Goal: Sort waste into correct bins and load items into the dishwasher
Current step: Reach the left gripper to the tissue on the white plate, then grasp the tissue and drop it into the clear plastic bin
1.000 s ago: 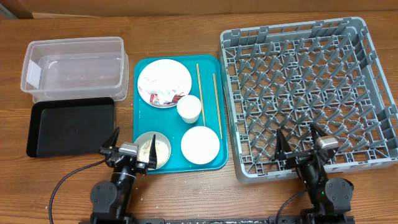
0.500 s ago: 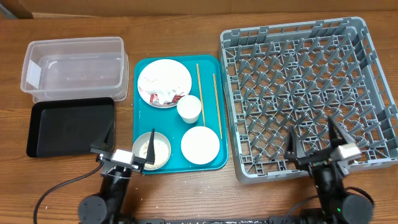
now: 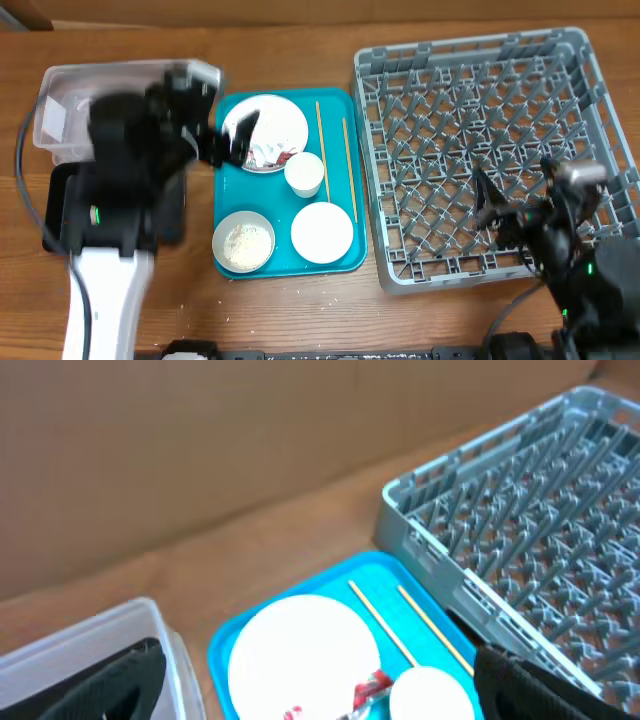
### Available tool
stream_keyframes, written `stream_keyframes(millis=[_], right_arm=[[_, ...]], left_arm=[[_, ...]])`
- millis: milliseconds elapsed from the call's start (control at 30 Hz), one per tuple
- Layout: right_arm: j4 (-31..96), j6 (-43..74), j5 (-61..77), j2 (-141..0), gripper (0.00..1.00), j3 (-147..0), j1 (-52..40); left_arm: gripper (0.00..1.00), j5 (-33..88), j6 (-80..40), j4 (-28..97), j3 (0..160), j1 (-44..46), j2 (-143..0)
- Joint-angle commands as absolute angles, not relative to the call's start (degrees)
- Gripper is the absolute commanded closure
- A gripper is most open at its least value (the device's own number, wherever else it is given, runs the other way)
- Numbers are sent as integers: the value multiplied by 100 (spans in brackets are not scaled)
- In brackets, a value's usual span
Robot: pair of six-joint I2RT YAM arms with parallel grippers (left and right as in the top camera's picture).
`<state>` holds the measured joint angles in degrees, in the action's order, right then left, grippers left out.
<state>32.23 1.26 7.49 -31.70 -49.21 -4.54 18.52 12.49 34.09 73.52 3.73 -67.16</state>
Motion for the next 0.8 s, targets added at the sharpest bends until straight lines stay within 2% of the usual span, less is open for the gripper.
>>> stream_keyframes(millis=[0,167,367,467,633,733,767], right_arm=[[3712,102,762,-4038,0,-5621,-447],[4091,191,1387,-5308,0,-6038,-447],[4318,211,2071,-6051,0,-6036,-447],[4344,211,2069,-6224,0,-6036,-447],[4346,211,2067,-6239,0,-6036,-447],[4412,209,2067,-6239,0,-6036,-447],[4416,209,2067,-6239,0,-6036,-447]], left_arm=[[0,1944,1334,4665,9105,537,-8178],[0,1490,1332,6423,10873,982,-10014],[0,1446,1562,6392,10868,1015,-10973],[0,1439,2554,6388,10868,1002,-11657],[1,1437,3420,6383,10868,967,-12503],[13,1052,3732,6370,10868,963,-13037],[13,943,3730,6353,10868,956,-13166]])
